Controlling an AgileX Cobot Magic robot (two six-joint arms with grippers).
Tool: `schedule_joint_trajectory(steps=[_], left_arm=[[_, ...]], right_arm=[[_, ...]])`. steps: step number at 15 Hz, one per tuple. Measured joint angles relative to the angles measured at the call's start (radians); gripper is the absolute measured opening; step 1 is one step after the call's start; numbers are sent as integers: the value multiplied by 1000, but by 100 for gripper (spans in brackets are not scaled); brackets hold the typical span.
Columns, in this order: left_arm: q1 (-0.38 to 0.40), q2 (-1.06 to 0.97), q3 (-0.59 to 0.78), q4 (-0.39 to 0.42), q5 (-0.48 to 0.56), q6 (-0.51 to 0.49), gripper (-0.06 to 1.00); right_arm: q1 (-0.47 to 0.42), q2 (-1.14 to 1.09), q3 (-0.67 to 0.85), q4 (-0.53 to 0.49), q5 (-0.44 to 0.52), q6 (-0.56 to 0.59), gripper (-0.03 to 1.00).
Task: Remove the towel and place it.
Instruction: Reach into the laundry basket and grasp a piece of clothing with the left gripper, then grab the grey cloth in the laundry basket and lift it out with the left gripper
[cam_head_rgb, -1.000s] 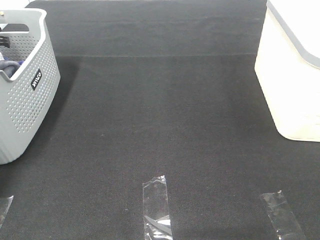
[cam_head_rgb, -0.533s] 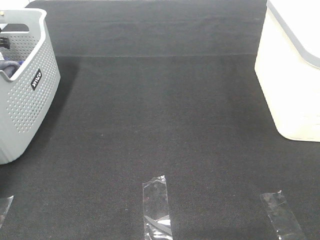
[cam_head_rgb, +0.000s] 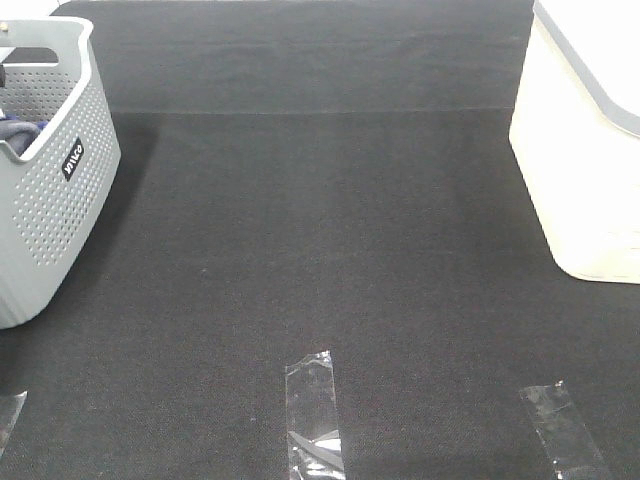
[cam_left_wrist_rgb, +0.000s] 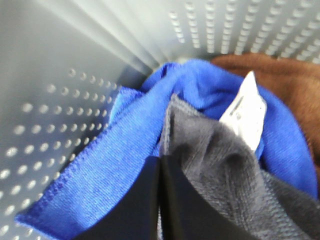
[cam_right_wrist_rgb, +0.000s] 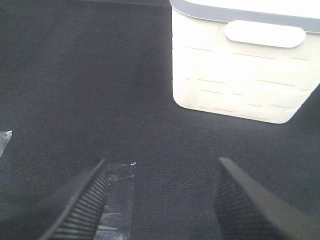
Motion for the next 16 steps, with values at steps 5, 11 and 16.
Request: schedule_joint_trajectory(steps=[5, 11, 16], left_arm=[[0, 4, 0, 11, 1, 7, 17], [0, 10, 0, 46, -8, -27, 50], [0, 30, 0, 25, -54, -35, 42]], right_arm=[[0, 0, 0, 0, 0, 0, 59], [0, 0, 0, 0, 0, 0, 59], [0, 0, 0, 0, 0, 0, 59]])
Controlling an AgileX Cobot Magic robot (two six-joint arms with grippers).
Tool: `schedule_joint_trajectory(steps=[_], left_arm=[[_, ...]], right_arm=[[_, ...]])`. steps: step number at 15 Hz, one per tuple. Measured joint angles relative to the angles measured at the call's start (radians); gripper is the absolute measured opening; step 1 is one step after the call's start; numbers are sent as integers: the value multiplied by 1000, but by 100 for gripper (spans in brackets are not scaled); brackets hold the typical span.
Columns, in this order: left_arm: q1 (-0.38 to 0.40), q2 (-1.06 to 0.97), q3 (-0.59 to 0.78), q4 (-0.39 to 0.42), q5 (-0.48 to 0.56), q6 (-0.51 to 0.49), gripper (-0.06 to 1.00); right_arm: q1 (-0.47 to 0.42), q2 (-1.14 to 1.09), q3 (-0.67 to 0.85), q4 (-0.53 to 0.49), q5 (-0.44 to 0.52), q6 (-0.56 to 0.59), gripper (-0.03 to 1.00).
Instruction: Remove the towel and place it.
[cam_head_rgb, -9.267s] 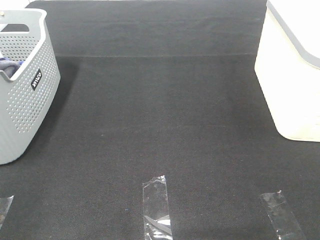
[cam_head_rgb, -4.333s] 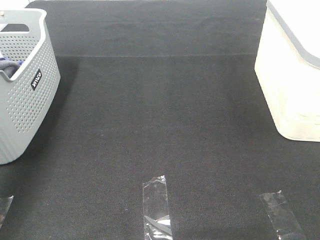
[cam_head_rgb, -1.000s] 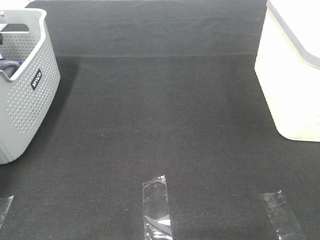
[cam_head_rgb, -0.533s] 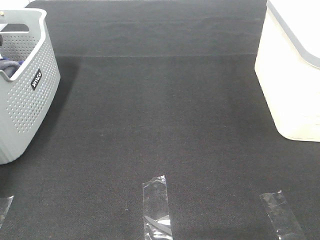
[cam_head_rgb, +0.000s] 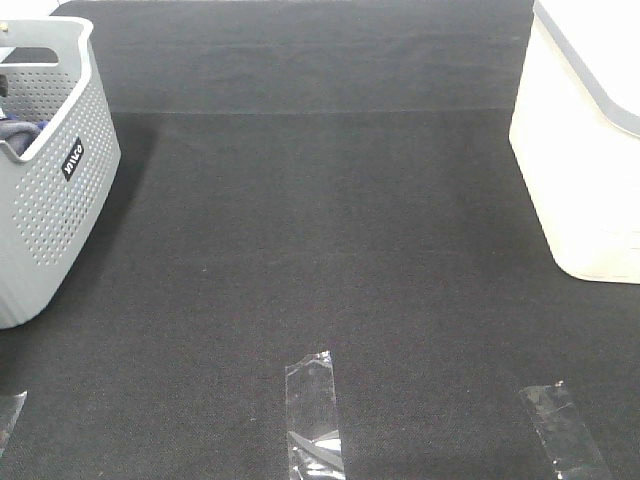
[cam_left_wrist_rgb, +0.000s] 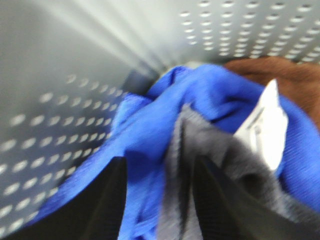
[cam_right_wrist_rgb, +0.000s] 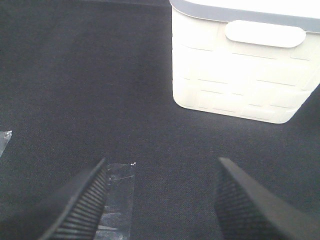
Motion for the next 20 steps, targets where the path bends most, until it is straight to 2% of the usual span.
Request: schedule_joint_trajectory(steps=[7, 9, 11, 12, 17, 20], left_arm=[[0, 3, 0, -19, -29, 0, 46], [0, 21, 0, -22, -25, 0, 33], [0, 26, 0, -21, -18, 0, 10], [0, 25, 0, -14, -18, 0, 2], [0, -48, 0, -2, -15, 15, 0], [-31, -143, 0, 2, -9, 32, 0]], right_arm=[[0, 0, 0, 0, 0, 0, 59], [0, 0, 0, 0, 0, 0, 59], [0, 0, 0, 0, 0, 0, 59], [0, 0, 0, 0, 0, 0, 59], [0, 0, 0, 0, 0, 0, 59], [0, 0, 0, 0, 0, 0, 59]])
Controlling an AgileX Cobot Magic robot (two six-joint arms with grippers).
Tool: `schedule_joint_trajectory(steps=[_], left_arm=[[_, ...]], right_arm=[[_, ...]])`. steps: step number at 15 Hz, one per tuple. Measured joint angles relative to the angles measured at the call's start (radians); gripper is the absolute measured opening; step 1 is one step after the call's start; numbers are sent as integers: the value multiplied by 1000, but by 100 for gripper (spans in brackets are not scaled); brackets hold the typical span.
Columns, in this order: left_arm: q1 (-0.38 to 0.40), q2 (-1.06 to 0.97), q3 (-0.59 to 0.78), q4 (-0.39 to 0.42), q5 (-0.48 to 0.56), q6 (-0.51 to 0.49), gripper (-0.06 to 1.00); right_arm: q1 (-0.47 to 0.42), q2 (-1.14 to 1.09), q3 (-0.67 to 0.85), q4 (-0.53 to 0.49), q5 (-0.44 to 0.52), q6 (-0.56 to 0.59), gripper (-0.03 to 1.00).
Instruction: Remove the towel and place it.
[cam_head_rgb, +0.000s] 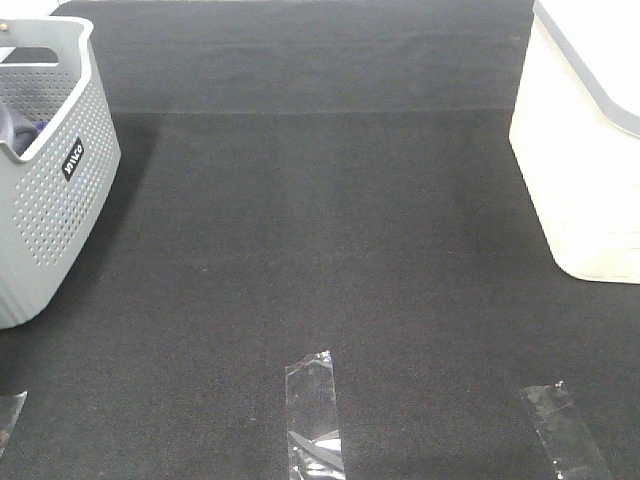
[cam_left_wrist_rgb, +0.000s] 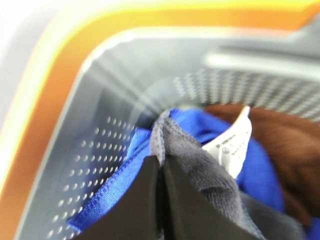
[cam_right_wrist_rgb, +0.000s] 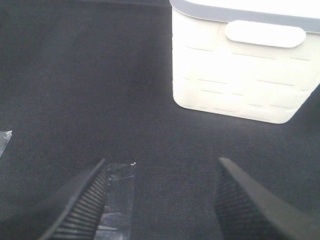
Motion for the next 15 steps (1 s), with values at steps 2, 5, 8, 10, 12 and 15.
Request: schedule_joint_trajectory(steps=[2, 5, 8, 10, 12, 15], left_arm=[[-33, -60, 0, -1, 7, 25, 0], [-90, -171, 0, -23, 13, 64, 0], [-149, -267, 0, -58, 14, 109, 0], [-211, -334, -1, -99, 14, 160, 0], [-285, -409, -1, -142, -13, 196, 0], [-388, -495, -1, -271, -97, 259, 0]], right_arm=[[0, 0, 0, 0, 0, 0, 59], [0, 0, 0, 0, 0, 0, 59], [0, 0, 0, 0, 0, 0, 59], [0, 0, 0, 0, 0, 0, 59], [0, 0, 0, 0, 0, 0, 59], [0, 0, 0, 0, 0, 0, 59]])
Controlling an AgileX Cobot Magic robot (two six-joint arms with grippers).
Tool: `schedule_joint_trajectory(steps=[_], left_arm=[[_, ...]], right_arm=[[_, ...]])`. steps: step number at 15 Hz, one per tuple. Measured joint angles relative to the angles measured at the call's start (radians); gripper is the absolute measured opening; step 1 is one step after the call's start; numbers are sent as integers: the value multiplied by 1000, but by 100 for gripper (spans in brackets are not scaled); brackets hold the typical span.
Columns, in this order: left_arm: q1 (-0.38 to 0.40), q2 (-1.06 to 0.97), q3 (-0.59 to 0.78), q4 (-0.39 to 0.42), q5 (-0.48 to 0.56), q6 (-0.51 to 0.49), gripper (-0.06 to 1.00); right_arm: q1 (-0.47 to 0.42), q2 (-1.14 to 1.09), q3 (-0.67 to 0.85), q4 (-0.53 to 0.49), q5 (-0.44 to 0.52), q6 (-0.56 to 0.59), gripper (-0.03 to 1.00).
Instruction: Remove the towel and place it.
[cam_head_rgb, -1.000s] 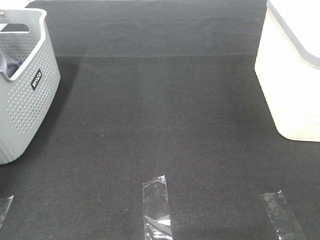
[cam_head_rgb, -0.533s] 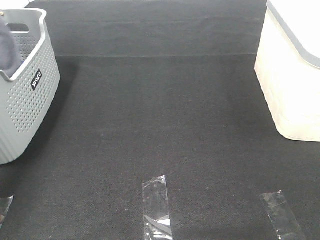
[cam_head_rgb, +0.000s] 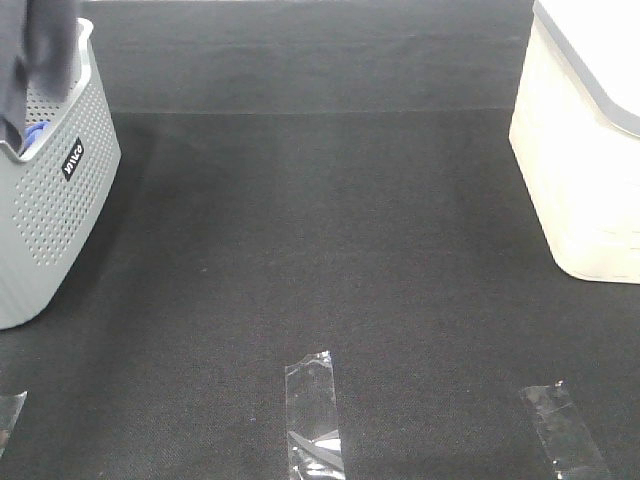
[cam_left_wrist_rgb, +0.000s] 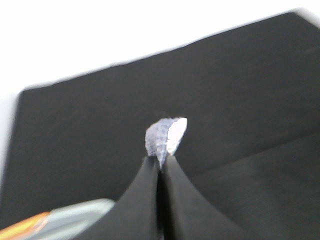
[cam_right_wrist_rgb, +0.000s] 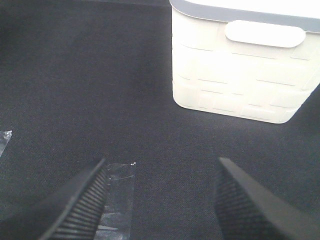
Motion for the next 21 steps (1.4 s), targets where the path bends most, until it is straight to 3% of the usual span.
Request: schedule_joint_trajectory(steps=[2, 5, 8, 10, 13, 15, 17, 21], left_arm=[[-68, -27, 0, -126, -28, 80, 0], [-168, -29, 0, -308, 10, 181, 0], [-286, -29, 0, -377, 120, 260, 0], [-361, -29, 0, -385, 217, 285, 0], [-423, -29, 0, -385, 293, 290, 0], [-457, -30, 0, -387, 298, 291, 0], [-476, -41, 0, -404, 303, 302, 0], [-480, -83, 0, -488, 308, 305, 0]], right_arm=[[0, 0, 0, 0, 0, 0, 59], [0, 12, 0, 1, 0, 0, 59], [0, 95, -5, 56, -3, -3, 59], [0, 194, -11, 180, -60, -69, 59], [0, 349, -11, 471, -175, -330, 59], [0, 467, -11, 669, -197, -523, 64], [0, 609, -11, 806, -201, -701, 75], [0, 890, -11, 1051, -242, -1070, 80]])
